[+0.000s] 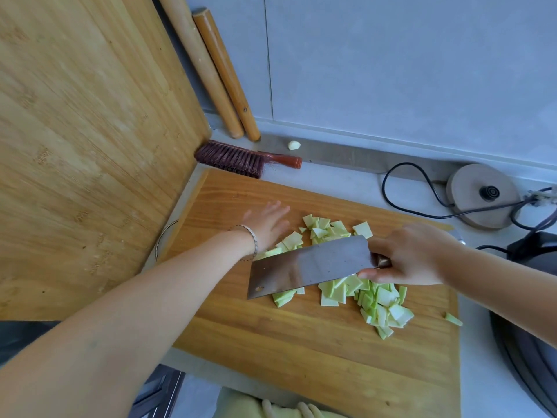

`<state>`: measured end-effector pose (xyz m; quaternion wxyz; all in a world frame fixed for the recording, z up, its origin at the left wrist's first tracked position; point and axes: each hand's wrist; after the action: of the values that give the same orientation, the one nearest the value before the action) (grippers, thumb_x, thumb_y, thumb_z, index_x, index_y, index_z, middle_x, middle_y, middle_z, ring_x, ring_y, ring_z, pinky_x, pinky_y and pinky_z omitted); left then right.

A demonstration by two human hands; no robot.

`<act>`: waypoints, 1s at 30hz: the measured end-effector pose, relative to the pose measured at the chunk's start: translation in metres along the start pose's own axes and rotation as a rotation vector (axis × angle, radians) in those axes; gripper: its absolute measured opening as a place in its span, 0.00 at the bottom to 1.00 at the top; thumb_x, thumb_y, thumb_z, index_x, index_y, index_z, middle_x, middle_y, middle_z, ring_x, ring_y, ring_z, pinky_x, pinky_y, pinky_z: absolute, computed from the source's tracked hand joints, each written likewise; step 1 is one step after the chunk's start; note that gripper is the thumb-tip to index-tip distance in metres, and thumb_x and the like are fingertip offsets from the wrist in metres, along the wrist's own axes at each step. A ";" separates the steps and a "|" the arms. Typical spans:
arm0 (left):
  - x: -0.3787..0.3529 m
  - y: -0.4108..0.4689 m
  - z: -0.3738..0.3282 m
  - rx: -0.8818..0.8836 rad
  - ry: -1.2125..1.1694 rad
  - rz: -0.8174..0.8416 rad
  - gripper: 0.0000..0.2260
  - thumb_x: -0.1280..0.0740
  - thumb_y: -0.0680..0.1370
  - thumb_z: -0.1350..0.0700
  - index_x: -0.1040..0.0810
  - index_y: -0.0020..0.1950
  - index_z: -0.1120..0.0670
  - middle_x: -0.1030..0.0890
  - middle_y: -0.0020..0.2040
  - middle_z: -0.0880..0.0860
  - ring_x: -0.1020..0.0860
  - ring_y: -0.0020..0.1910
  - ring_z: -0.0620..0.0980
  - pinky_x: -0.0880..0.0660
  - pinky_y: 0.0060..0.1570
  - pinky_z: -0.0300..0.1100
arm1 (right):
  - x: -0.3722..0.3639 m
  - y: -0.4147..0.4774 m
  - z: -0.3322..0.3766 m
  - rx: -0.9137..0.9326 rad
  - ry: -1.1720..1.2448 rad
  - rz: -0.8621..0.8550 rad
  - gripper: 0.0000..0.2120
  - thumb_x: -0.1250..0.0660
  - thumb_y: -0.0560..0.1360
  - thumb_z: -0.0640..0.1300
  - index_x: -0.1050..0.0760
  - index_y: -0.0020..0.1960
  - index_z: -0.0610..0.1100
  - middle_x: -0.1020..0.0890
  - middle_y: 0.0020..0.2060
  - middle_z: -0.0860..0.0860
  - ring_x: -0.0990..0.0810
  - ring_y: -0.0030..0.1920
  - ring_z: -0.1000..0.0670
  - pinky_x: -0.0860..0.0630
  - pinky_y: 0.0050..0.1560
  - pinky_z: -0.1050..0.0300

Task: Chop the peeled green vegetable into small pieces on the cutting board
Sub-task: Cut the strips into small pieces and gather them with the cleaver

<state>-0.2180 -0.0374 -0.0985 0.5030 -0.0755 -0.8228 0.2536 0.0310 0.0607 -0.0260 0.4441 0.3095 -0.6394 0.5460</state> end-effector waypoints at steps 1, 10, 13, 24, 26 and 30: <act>0.004 -0.003 0.003 -0.016 -0.058 -0.002 0.23 0.52 0.80 0.44 0.49 0.74 0.47 0.54 0.76 0.49 0.54 0.75 0.48 0.56 0.72 0.56 | -0.003 0.000 -0.002 -0.006 0.024 -0.021 0.44 0.70 0.61 0.75 0.27 0.51 0.51 0.20 0.38 0.54 0.24 0.38 0.51 0.35 0.35 0.59; 0.001 -0.021 0.034 0.258 -0.229 -0.041 0.18 0.44 0.80 0.58 0.36 0.71 0.53 0.38 0.73 0.56 0.29 0.62 0.54 0.29 0.56 0.45 | 0.004 0.000 0.005 -0.173 0.198 0.012 0.27 0.56 0.70 0.72 0.27 0.45 0.55 0.19 0.35 0.53 0.22 0.37 0.53 0.34 0.32 0.62; -0.001 -0.032 0.039 0.398 -0.423 -0.398 0.13 0.44 0.79 0.63 0.26 0.61 0.57 0.23 0.60 0.56 0.24 0.49 0.50 0.27 0.46 0.39 | 0.000 0.000 0.013 -0.365 0.460 0.038 0.35 0.57 0.68 0.73 0.23 0.43 0.48 0.23 0.31 0.52 0.26 0.31 0.52 0.32 0.32 0.61; -0.089 -0.073 -0.033 -0.021 0.230 -0.069 0.28 0.35 0.74 0.45 0.42 0.70 0.45 0.40 0.70 0.53 0.41 0.68 0.55 0.29 0.54 0.47 | -0.016 0.005 0.052 -0.720 1.220 0.018 0.27 0.49 0.77 0.63 0.34 0.33 0.42 0.36 0.19 0.52 0.38 0.18 0.53 0.38 0.21 0.62; -0.093 -0.069 -0.035 0.005 0.244 -0.105 0.21 0.38 0.77 0.56 0.39 0.69 0.48 0.38 0.69 0.55 0.39 0.66 0.57 0.27 0.49 0.47 | -0.019 0.007 0.058 -0.745 1.290 0.027 0.27 0.49 0.77 0.64 0.36 0.31 0.43 0.37 0.17 0.54 0.39 0.17 0.53 0.39 0.21 0.63; -0.094 -0.071 -0.027 0.023 0.227 -0.126 0.16 0.40 0.77 0.61 0.34 0.65 0.52 0.33 0.64 0.56 0.34 0.61 0.57 0.26 0.45 0.45 | -0.023 0.011 0.071 -0.763 1.350 0.048 0.27 0.49 0.78 0.63 0.36 0.29 0.45 0.37 0.15 0.55 0.39 0.17 0.52 0.39 0.22 0.63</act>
<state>-0.1402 -0.1249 -0.1274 0.6088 -0.0462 -0.7607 0.2205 0.0147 -0.0084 -0.0525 0.8016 -0.2785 -0.3804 0.3677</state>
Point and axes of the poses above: each hand's wrist, its own y-axis towards the middle knuckle, its own x-axis out of the back of the hand, z = x × y
